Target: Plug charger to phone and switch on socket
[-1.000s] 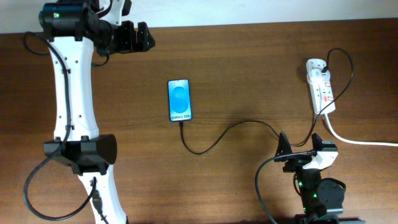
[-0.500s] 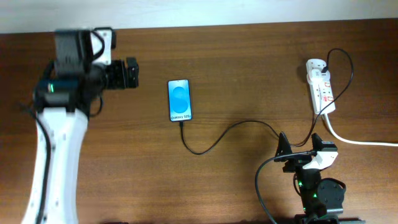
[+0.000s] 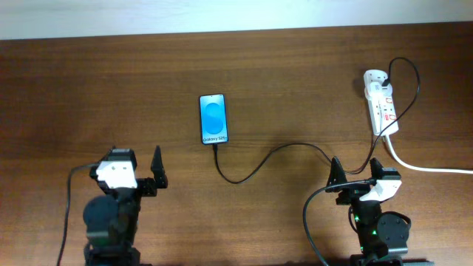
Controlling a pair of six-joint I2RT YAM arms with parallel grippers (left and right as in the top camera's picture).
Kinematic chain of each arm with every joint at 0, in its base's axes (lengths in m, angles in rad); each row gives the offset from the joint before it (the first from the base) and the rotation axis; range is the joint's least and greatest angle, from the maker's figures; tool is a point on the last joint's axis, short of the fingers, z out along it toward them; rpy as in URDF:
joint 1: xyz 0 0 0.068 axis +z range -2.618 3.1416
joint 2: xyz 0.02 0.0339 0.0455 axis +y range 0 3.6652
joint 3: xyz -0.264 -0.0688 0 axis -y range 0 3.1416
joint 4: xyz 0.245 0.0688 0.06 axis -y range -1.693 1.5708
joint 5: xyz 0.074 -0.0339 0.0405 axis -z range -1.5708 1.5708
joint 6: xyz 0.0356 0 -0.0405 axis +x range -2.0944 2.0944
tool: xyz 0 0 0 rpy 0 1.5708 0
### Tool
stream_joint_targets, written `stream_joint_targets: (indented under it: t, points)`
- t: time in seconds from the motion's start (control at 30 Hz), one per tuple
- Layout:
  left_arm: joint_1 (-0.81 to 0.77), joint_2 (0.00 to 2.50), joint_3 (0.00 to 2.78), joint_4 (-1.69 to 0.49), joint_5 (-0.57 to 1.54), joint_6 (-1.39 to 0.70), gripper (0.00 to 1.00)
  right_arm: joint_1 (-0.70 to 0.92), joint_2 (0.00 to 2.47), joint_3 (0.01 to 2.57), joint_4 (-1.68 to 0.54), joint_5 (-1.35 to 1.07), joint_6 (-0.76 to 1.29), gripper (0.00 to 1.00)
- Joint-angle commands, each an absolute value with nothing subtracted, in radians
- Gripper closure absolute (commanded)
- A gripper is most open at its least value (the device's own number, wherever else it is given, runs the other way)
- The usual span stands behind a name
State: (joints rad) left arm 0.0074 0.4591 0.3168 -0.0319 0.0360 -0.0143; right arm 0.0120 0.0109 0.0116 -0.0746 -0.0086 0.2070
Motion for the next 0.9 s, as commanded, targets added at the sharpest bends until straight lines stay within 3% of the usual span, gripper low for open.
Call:
stream_joint_targets:
  t: [0.0,0.33,0.53,0.87]
  points:
    - [0.014,0.343,0.197,0.071,0.029,0.017,0.01,0.020,0.004,0.006,-0.079,-0.015,0.207,0.02]
    - [0.040,0.121,0.017,0.105,0.029,0.032,0.01,0.020,0.004,0.006,-0.079,-0.015,0.207,0.02]
    - [0.040,0.002,0.008,-0.072,0.028,0.040,0.01,0.020,0.004,0.006,-0.079,-0.015,0.207,0.02]
    - [0.042,0.005,0.009,-0.082,0.022,0.039,0.01,0.020,0.004,0.006,-0.079,-0.015,0.207,0.02]
